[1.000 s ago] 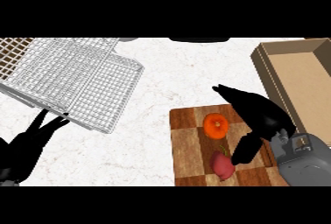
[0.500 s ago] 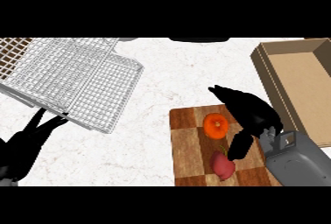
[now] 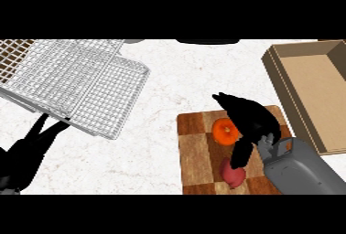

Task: Pick the squash from the cutting board and place it in the cardboard box

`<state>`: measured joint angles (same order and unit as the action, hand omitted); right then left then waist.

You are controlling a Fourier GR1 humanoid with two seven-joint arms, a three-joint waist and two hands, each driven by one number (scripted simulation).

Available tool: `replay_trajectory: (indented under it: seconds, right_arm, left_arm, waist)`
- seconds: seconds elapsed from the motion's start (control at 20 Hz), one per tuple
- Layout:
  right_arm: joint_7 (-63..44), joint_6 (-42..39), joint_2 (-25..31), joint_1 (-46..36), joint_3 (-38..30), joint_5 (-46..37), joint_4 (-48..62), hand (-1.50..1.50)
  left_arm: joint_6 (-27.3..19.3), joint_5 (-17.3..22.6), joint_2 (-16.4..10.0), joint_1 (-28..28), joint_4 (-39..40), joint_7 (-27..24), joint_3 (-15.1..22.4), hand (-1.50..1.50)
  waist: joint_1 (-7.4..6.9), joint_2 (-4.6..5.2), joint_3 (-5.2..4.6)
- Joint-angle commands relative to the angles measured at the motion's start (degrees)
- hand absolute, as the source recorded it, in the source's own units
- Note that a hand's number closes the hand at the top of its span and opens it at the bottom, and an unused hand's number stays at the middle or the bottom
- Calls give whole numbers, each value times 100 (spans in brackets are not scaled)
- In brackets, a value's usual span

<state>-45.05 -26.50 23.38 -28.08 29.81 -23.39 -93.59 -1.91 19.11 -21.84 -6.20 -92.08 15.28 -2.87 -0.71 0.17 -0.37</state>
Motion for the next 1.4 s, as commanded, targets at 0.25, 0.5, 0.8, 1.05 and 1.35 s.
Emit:
replay_trajectory:
  seconds: [0.25,0.5,0.8,1.05,1.35]
  right_arm:
    - [63,-4,-209,30,48,-396,468,-150]
    - [216,56,-398,-8,144,-591,761,-150]
    - [345,166,-612,116,260,-842,1129,-150]
    - [661,-118,-254,84,-81,-737,1097,-150]
    - [987,119,-270,326,-50,-956,1230,-150]
  left_arm:
    - [37,38,106,508,-507,-117,-128,0]
    - [-210,-342,596,714,-133,-342,209,0]
    - [117,27,218,496,-629,19,-227,0]
    - [101,-21,269,613,-550,185,-250,0]
    - [219,-95,329,408,-562,1,-331,0]
  waist:
    - [35,-14,39]
    - [88,3,36]
    - [11,-10,41]
    - [68,-13,39]
    - [58,-25,40]
